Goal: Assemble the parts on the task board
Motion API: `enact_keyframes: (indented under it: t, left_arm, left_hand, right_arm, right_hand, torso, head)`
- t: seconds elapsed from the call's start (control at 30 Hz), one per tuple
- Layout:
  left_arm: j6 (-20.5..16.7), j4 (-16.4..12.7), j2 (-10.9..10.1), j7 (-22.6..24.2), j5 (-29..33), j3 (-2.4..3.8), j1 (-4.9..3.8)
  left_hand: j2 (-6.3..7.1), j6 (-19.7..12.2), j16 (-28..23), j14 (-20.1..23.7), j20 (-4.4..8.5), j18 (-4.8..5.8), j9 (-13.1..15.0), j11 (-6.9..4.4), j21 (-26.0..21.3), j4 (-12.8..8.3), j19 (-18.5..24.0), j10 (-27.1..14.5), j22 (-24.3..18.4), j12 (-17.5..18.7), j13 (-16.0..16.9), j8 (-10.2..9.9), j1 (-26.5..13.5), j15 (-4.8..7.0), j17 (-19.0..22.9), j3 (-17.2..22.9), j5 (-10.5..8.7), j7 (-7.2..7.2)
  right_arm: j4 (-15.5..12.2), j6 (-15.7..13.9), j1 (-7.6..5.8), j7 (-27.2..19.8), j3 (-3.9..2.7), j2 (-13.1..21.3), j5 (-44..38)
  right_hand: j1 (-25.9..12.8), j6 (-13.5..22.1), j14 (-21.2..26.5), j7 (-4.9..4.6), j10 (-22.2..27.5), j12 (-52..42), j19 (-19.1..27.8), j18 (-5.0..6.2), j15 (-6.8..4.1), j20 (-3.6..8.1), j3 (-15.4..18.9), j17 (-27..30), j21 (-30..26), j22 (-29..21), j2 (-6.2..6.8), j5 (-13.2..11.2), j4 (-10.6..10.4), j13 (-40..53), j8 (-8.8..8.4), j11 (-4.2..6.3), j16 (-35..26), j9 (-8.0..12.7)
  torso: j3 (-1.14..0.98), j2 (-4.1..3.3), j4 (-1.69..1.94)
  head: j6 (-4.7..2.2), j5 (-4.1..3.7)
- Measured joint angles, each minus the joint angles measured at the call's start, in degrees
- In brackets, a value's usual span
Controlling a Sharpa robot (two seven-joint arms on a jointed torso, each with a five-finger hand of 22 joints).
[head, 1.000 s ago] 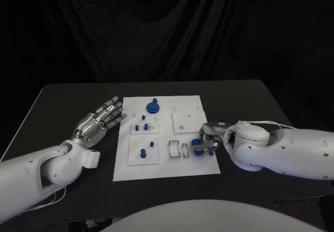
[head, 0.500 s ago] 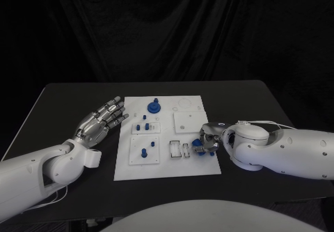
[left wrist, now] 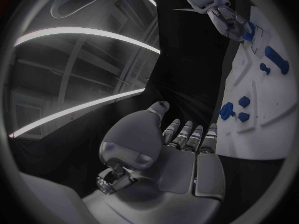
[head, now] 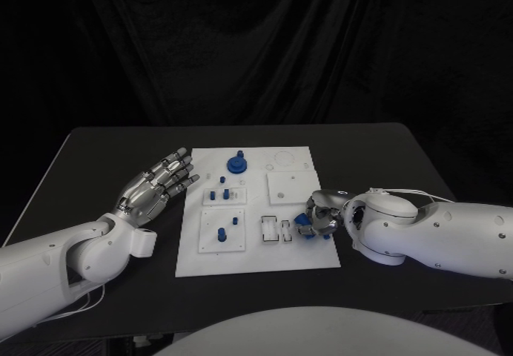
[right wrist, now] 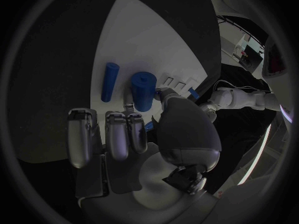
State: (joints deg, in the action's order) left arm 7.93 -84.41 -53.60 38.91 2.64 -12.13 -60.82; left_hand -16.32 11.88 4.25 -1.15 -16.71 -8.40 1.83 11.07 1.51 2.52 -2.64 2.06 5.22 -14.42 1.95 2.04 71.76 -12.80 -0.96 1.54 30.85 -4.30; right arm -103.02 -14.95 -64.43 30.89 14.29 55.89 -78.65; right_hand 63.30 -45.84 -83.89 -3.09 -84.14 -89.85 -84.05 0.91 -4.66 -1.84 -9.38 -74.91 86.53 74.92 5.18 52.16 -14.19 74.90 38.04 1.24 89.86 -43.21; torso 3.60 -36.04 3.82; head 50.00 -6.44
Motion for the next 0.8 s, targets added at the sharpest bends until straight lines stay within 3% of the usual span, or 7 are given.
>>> enact_keyframes:
  t: [0.07, 0.17, 0.27, 0.33, 0.47, 0.63, 0.8]
  left_arm:
    - [0.02, -0.06, -0.05, 0.0, 0.0, 0.0, 0.0]
    - [0.03, -0.07, -0.16, 0.0, 0.0, 0.0, 0.0]
    - [0.03, -0.07, -0.21, 0.0, 0.0, 0.0, 0.0]
    - [0.03, -0.07, -0.21, 0.0, 0.0, 0.0, 0.0]
    - [0.02, -0.22, -0.22, 0.0, 0.0, 0.0, 0.0]
    - [0.01, -0.36, -0.16, 0.0, 0.0, 0.0, 0.0]
    - [0.0, -0.38, -0.16, 0.0, 0.01, -0.01, 0.0]
  left_hand:
    - [0.0, 0.0, 0.0, 0.0, -0.09, 0.0, 0.0, 0.0, 0.0, 0.0, -0.09, 0.0, 0.01, 0.0, 0.0, 0.0, 0.0, 0.0, 0.0, 0.0, 0.0, -0.01]
    - [0.0, 0.0, -0.04, 0.0, -0.09, 0.0, 0.0, 0.0, 0.0, 0.0, -0.09, 0.0, 0.01, 0.0, 0.0, 0.0, 0.0, 0.0, 0.0, 0.0, 0.0, -0.01]
    - [0.0, 0.0, -0.04, 0.0, -0.09, 0.0, -0.01, 0.0, 0.0, 0.0, -0.09, 0.0, 0.01, 0.0, -0.01, 0.0, 0.0, 0.0, 0.0, 0.0, 0.0, 0.0]
    - [0.0, 0.0, -0.04, 0.0, -0.09, 0.0, -0.01, 0.0, 0.0, 0.0, -0.09, 0.0, 0.01, 0.01, -0.01, 0.0, 0.0, 0.0, 0.01, 0.0, 0.0, 0.0]
    - [0.0, 0.0, -0.04, 0.0, -0.09, 0.0, -0.01, 0.0, 0.0, -0.16, -0.09, 0.0, 0.0, 0.01, -0.01, 0.0, 0.0, 0.0, 0.01, 0.16, 0.0, 0.0]
    - [0.0, 0.0, -0.04, 0.0, -0.09, 0.0, -0.01, -0.01, 0.0, -0.16, -0.09, 0.0, 0.0, 0.01, -0.01, 0.0, 0.0, 0.0, 0.01, 0.16, 0.0, 0.0]
    - [0.0, 0.0, 0.23, 0.0, -0.09, 0.0, -0.01, 0.2, 0.0, -0.16, -0.09, -0.22, 0.0, 0.01, -0.02, 0.0, 0.0, 0.0, -0.01, 0.16, 0.23, 0.0]
  right_arm:
    - [-0.69, -1.76, 0.02, -0.94, 0.01, 0.33, 0.69]
    - [-1.7, -4.06, 0.02, -2.12, -0.02, 0.71, 1.39]
    - [-2.49, -6.11, 0.02, -3.14, -0.03, 0.89, 2.12]
    - [-2.87, -7.14, 0.02, -3.69, -0.03, 0.9, 2.81]
    - [-3.04, -8.26, 0.02, -4.29, -0.03, 0.63, 4.2]
    - [-2.9, -8.73, 0.02, -4.48, -0.02, -0.13, 5.68]
    - [-2.63, -8.49, 0.19, -4.37, -0.02, -0.89, 6.61]
  right_hand:
    - [-0.71, 0.01, 0.0, 0.0, 0.0, 0.0, 0.2, -0.01, 0.0, 0.2, -0.3, 0.0, 0.0, 0.0, -0.67, 0.14, -0.3, 0.0, 0.0, 0.01, 0.0, 0.0]
    - [-3.02, 0.1, -0.19, 0.09, 0.2, 0.0, 0.0, -0.01, -0.2, 0.41, -0.96, 0.0, 0.18, 0.0, -1.26, -4.58, -0.96, 0.0, 0.94, 0.21, 0.0, -0.72]
    - [-4.19, 0.12, -0.19, 0.11, 0.14, 0.0, 0.0, 0.0, -0.21, 0.41, -1.21, 0.0, 0.17, 0.0, -1.19, -7.06, -1.2, 0.0, 1.15, 0.27, 0.0, -2.68]
    - [-5.57, 0.13, -0.2, 0.12, 0.0, 0.0, 0.0, -0.01, -0.22, 0.41, -2.99, 0.0, 0.17, 0.0, -1.22, -9.95, -0.13, 0.0, 1.21, 0.41, 0.0, -2.96]
    - [-7.0, -0.17, -0.2, -0.17, 0.0, 0.0, 0.0, -0.01, -0.22, 0.41, -5.15, 0.0, 0.17, 0.0, -1.49, -14.37, 1.02, 0.0, 0.32, 0.42, 0.0, -2.99]
    - [-8.16, -0.57, -0.2, -0.3, 0.0, 0.0, 0.0, -0.01, -0.22, 0.41, -4.71, 0.0, 0.17, 0.0, -1.86, -18.05, -0.23, 0.04, -0.5, 0.42, 0.0, -3.33]
    - [-8.6, -1.75, -0.2, 0.76, -0.01, 0.0, 0.0, 0.0, -0.22, 0.41, -4.16, 0.0, -0.45, 0.0, -1.56, -21.51, -0.93, 0.04, -1.55, 0.42, 0.0, -2.89]
  torso:
    - [-0.02, -0.01, -0.02]
    - [-0.02, -0.04, -0.09]
    - [-0.02, -0.05, -0.14]
    - [-0.02, -0.05, -0.13]
    - [-0.04, -0.09, -0.09]
    - [-0.08, -0.16, -0.02]
    - [-0.02, -0.13, -0.01]
  head:
    - [0.0, 0.19]
    - [0.0, 0.42]
    - [0.0, 0.51]
    - [0.0, 0.56]
    - [0.0, 0.76]
    - [0.0, 0.82]
    - [0.0, 1.05]
